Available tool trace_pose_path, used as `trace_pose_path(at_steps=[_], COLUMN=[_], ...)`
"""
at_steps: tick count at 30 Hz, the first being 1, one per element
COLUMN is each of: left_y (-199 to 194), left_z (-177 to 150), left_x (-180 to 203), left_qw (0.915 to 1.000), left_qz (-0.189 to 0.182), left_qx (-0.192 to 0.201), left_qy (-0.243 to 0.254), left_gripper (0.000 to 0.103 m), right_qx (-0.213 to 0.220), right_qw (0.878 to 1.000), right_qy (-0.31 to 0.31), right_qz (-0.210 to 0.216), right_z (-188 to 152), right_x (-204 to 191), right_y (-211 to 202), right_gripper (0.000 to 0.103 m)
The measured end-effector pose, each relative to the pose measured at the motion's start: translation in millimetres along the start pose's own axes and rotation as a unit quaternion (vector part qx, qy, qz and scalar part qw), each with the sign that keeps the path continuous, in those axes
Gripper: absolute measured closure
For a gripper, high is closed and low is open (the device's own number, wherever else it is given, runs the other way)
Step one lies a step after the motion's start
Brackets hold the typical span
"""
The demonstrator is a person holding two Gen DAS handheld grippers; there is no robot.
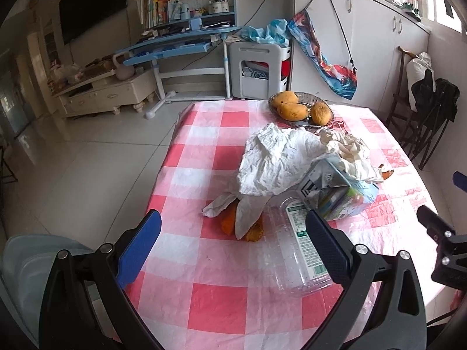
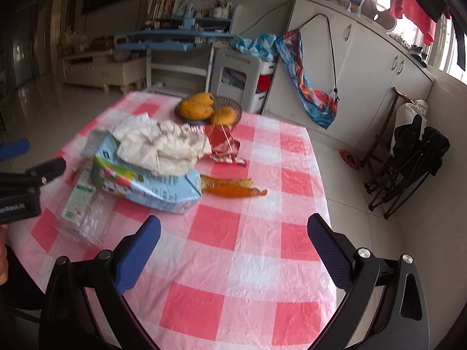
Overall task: Collect trash
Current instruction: 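Move the left tool toward the clear plastic bottle on the table, then close the left tool on the clear plastic bottle and lift it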
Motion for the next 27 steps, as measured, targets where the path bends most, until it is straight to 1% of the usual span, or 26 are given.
trace_pose_path(at_steps=[3,5,9,16,27], left_y=[-4.0,-7.0,-10.8,-14.6,-14.4], left_z=[2.0,3.3,4.6,7.2,6.9], left_x=[-1.6,-1.2,-1.5,-7.1,-7.6], left_qw=[1.0000,0.9999,0.9998,0.9997,0.9997], left_qz=[-0.001,0.000,0.003,0.002,0.001], left_qx=[0.006,0.012,0.018,0.023,0.023], left_qy=[-0.002,0.001,0.008,0.002,0.002], left_gripper=[0.007,0.007,0.007,0.007,0.007], right_qx=[0.023,0.046,0.068,0.081,0.087], right_qw=[1.000,0.999,0.997,0.996,0.995], right_qy=[0.007,0.014,0.020,0.025,0.021], right_qz=[0.009,0.018,0.025,0.036,0.041], right_z=[6.4,12.2,19.0,23.9,22.4], right_x=[0.7,-0.4,-2.3,-4.5,-7.5], right_y=[-7.4,-15.2,-22.0,-23.3,-26.6], right_gripper=[0.006,0.006,0.006,0.006,0.006])
Point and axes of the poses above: each gripper's, at about its wrist camera, not at the fingertips, and y roughly the way its jaws point, x to its right, z to its top, the point moved 7 cm from there along y, roughly the way its jaws point, and after that the axes turned 12 degrees about -z, right-handed, at the moved point
